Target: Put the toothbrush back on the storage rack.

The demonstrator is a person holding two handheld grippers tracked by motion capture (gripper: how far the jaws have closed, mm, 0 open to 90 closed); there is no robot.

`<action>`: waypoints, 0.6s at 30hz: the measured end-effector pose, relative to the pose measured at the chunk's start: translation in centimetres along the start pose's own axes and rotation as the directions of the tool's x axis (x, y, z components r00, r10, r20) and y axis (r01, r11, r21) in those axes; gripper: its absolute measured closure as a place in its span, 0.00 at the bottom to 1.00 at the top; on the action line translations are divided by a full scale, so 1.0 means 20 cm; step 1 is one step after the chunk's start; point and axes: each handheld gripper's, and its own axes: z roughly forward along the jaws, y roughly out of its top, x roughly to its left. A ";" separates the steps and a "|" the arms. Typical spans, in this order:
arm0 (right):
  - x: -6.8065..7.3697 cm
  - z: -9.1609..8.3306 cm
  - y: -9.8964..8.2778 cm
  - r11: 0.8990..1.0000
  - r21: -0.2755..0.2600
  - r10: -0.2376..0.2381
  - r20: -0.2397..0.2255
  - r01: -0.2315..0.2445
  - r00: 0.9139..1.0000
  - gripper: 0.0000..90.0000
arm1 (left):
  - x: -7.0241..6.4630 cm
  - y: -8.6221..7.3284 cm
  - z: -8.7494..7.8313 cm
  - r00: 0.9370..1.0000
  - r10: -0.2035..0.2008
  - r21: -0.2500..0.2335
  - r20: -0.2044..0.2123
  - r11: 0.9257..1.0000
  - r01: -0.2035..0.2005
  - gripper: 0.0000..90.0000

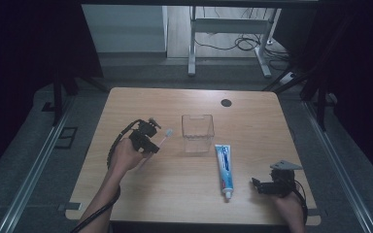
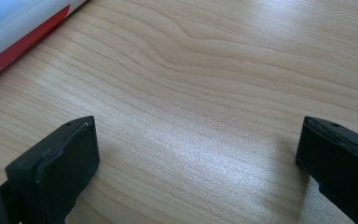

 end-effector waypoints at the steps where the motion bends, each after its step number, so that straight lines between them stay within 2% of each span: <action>1: 0.00 0.00 0.00 1.000 0.000 0.000 0.000 0.000 1.000 0.00 | 0.00 0.00 -0.01 1.000 -0.003 -0.015 0.004 1.000 0.003 0.88; 7: 0.00 0.00 0.00 1.000 0.000 0.000 0.000 0.000 1.000 0.00 | 0.01 0.00 -0.07 0.999 0.001 -0.101 0.036 0.995 0.002 0.88; 8: 0.00 0.00 0.00 1.000 0.000 0.001 0.000 -0.001 1.000 0.00 | 0.01 0.00 -0.07 0.999 0.001 -0.101 0.036 0.995 0.002 0.88; 10: 0.00 0.00 0.00 1.000 0.000 0.001 0.000 -0.001 1.000 0.00 | 0.01 0.00 -0.09 0.998 0.005 -0.142 0.056 0.990 0.003 0.88; 11: 0.00 0.00 0.00 1.000 0.000 0.001 0.000 -0.001 1.000 0.00 | 0.01 0.00 -0.09 0.998 0.005 -0.142 0.056 0.990 0.003 0.88; 15: 0.00 0.00 0.00 1.000 0.000 0.001 0.000 -0.001 1.000 0.00 | 0.00 0.00 -0.12 0.998 0.018 -0.197 0.067 0.980 -0.004 0.88; 18: 0.00 0.00 0.00 1.000 0.000 0.003 0.000 -0.003 1.000 0.00 | -0.01 0.00 -0.16 0.997 0.032 -0.247 0.064 0.969 -0.016 0.88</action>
